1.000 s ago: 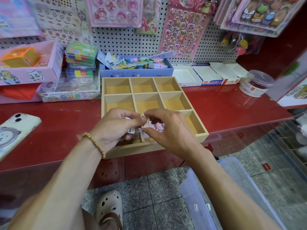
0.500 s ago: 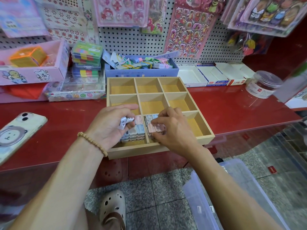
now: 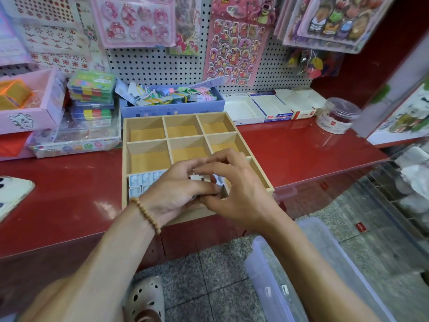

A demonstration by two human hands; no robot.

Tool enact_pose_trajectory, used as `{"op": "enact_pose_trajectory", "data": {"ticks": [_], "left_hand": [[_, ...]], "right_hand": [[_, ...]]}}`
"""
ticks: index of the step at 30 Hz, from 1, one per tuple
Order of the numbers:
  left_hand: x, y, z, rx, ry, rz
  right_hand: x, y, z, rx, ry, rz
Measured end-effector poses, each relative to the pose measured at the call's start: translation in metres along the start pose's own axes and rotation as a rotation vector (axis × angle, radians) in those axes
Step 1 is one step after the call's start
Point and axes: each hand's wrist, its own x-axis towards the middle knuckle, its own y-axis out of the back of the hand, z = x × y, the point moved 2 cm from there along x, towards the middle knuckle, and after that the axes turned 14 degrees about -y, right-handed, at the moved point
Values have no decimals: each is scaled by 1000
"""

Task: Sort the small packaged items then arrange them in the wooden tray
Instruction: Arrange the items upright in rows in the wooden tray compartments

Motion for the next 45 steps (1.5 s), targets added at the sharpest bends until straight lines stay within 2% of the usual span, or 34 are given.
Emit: {"op": "enact_pose_trajectory", "data": {"ticks": [3,7,10,14,17,20,22,27,31,34,36,40,43,45], "left_hand": [[3,-14,-2,-45,2,-81],[12,-22,-10,-130,35,-52],[17,-32,-13,-71,4,-35],[24,-42,-18,125,-82,12],[28,-43,-19,235,-90,78],[30,-37,-16,561,-150,128],[30,-31,-14,650,-167,156],[31,-19,-10,365,-5,127],[30,-12,-12,391,-13,53],[30,-9,-9,411,-27,74],[30,-6,-7,384,19,101],[29,-7,-5,178,99,96],[27,-10,-7,214,93,59],[25,-12,-8,299,46,43]], "right_hand": [[-5,12,12,-56,-56,26],[-12,33,29,-44,-161,75],[-15,40,36,-105,-127,114],[-20,43,41,-167,-45,167],[-20,45,52,-76,-196,129],[-16,50,67,-47,-275,132],[-9,52,78,-48,-316,120],[23,43,100,-193,-357,21],[45,31,106,-434,-352,-61],[54,28,106,-611,-367,-73],[55,28,106,-592,-370,-86],[55,29,108,-592,-360,-76],[54,29,109,-597,-388,-87],[49,31,107,-488,-378,-21]]}}
